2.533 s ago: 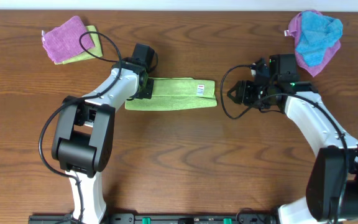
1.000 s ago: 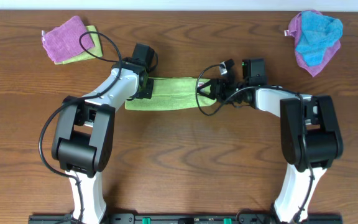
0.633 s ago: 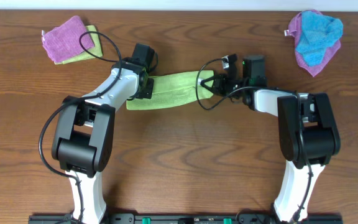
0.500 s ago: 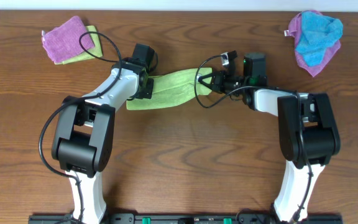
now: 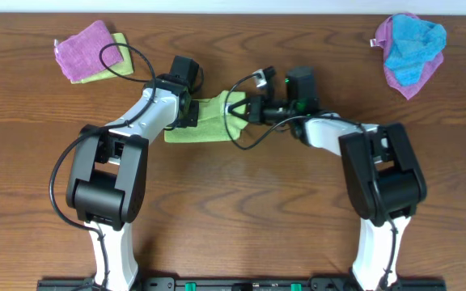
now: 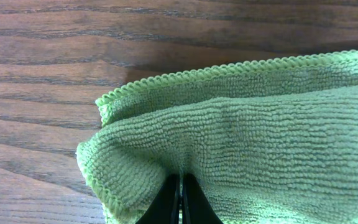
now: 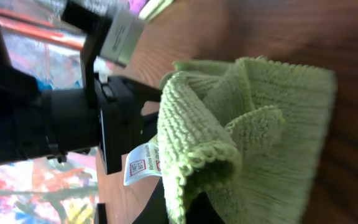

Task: Fold the cloth
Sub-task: 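Grasp the strip's right end with the right gripper and fold it left, then lay the right end onto the left half and press it down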

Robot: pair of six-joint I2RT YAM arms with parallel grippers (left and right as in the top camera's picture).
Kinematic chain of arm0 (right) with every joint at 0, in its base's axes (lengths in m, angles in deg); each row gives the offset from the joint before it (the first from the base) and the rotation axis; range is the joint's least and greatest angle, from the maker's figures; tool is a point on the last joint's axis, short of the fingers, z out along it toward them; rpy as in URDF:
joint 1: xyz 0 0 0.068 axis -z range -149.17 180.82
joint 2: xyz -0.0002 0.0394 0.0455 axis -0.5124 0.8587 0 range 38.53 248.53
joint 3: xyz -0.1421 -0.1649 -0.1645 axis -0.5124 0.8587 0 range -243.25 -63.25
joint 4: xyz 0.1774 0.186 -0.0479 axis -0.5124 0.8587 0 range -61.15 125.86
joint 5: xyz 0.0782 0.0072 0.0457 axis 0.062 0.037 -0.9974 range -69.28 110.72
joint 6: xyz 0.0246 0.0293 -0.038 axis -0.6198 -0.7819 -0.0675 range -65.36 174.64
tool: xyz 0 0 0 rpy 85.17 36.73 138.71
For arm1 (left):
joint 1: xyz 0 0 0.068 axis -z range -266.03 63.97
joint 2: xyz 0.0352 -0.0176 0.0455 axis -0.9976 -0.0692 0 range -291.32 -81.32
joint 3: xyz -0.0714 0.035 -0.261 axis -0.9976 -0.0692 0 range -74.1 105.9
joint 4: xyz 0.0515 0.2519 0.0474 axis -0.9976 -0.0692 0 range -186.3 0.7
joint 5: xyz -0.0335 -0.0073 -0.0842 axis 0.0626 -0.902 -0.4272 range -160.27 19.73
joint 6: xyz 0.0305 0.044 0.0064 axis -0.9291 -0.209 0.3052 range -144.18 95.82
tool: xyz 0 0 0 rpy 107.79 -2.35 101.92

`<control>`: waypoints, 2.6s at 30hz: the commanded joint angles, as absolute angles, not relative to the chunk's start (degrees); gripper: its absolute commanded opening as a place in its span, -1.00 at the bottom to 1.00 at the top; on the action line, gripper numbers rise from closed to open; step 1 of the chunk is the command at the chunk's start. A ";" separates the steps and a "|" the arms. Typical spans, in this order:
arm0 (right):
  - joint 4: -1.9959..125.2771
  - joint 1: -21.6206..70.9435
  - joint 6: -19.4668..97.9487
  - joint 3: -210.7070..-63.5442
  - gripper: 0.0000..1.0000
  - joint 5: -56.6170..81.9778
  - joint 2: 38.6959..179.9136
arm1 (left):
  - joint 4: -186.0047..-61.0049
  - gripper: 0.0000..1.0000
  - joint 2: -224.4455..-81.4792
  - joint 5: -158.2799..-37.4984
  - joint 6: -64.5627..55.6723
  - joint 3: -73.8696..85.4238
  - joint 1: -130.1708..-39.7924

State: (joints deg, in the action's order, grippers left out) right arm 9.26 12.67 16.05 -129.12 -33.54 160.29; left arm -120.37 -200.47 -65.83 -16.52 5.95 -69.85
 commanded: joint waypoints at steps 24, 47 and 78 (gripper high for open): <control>15.45 12.43 15.33 -136.00 -0.97 -30.69 158.62 | -128.72 -0.88 -192.88 -68.78 -13.66 16.75 -70.37; 18.70 4.70 19.85 -136.07 -0.97 -20.99 158.62 | -137.24 -0.88 -177.93 -77.39 -11.80 16.66 -86.74; 20.98 -4.77 21.60 -140.02 -0.97 -9.30 159.02 | -137.05 -0.88 -177.93 -77.39 -12.39 16.66 -86.76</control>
State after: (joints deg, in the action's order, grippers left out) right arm 20.89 -4.00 20.36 -138.95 -10.85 160.29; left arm -136.98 -177.78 -77.39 -11.14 15.72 -86.68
